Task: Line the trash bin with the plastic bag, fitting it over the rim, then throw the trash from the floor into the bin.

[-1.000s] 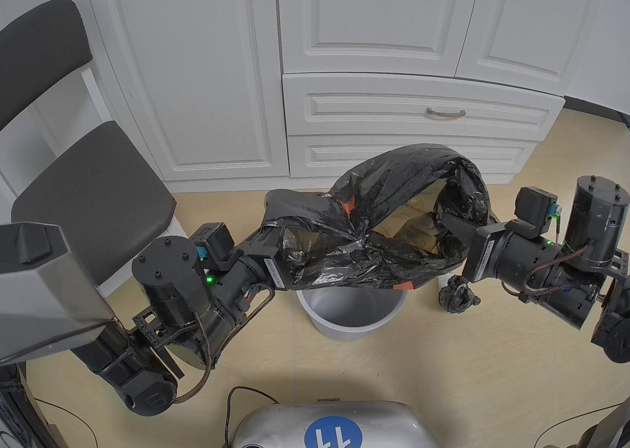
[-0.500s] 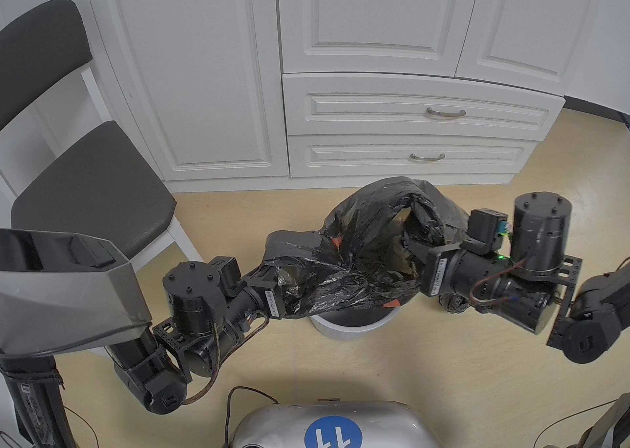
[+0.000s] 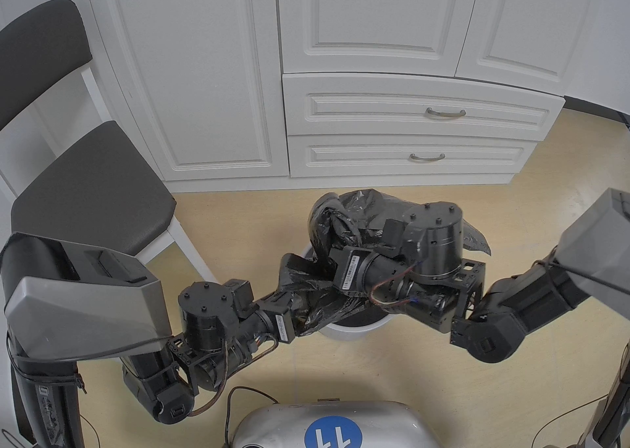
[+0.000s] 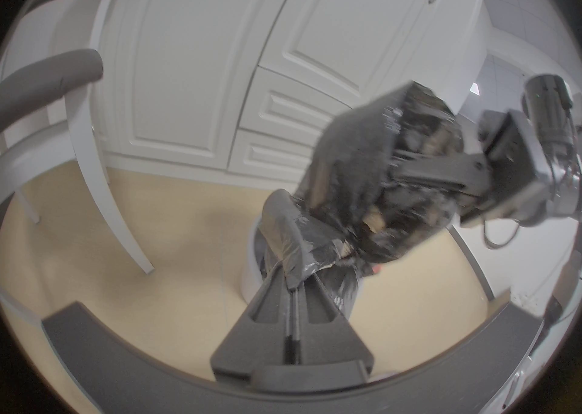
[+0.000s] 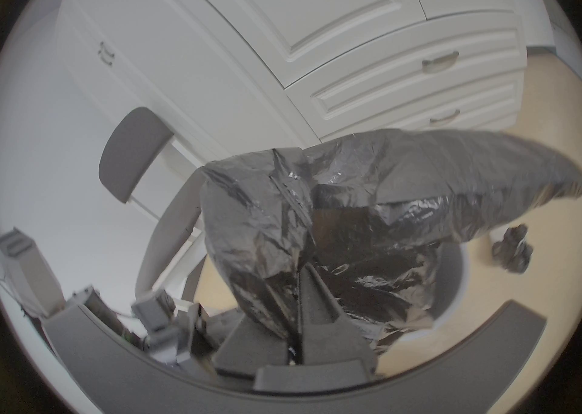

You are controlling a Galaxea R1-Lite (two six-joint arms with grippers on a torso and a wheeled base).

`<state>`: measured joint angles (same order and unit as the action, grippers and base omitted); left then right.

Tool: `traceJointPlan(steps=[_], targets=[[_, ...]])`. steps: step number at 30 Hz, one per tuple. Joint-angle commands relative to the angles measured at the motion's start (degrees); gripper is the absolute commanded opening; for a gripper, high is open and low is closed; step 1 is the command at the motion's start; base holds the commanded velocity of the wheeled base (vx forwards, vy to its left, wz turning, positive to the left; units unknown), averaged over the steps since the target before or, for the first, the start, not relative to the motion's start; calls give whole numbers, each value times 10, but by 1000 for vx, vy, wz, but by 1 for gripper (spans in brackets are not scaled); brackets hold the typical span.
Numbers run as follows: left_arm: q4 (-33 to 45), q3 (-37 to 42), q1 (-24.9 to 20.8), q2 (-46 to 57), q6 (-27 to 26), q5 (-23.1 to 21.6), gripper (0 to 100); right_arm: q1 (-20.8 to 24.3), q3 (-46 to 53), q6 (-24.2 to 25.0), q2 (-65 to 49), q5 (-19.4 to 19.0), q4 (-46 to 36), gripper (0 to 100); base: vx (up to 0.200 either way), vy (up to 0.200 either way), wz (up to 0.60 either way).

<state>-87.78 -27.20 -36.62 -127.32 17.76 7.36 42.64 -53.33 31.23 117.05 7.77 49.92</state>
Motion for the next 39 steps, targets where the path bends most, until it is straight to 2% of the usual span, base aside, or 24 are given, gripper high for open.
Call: traceJointPlan(steps=[1,8,20,21,24,32,39], targets=[[-1,33,-3,-2,0,-30,0,13,-37,27,68,-1,7,0,0,0,0],[-1,34,3,-15,3,-44,0,12,-67,46,92,2,3,0,0,0,0],[-4,-6,-2,-57,17,-38,0,7,-74,47,84,5,-1,0,0,0,0],[-4,-8,-3,-57,24,-38,100,7,-74,47,82,5,-1,0,0,0,0],[-4,-15,-6,-53,50,-38,100,7,-73,47,74,5,-1,0,0,0,0],[-4,-12,-7,-51,53,-38,100,4,-78,47,69,5,-5,0,0,0,0],[-5,-16,-9,-54,54,-37,100,13,-112,83,66,7,-81,0,0,0,0]])
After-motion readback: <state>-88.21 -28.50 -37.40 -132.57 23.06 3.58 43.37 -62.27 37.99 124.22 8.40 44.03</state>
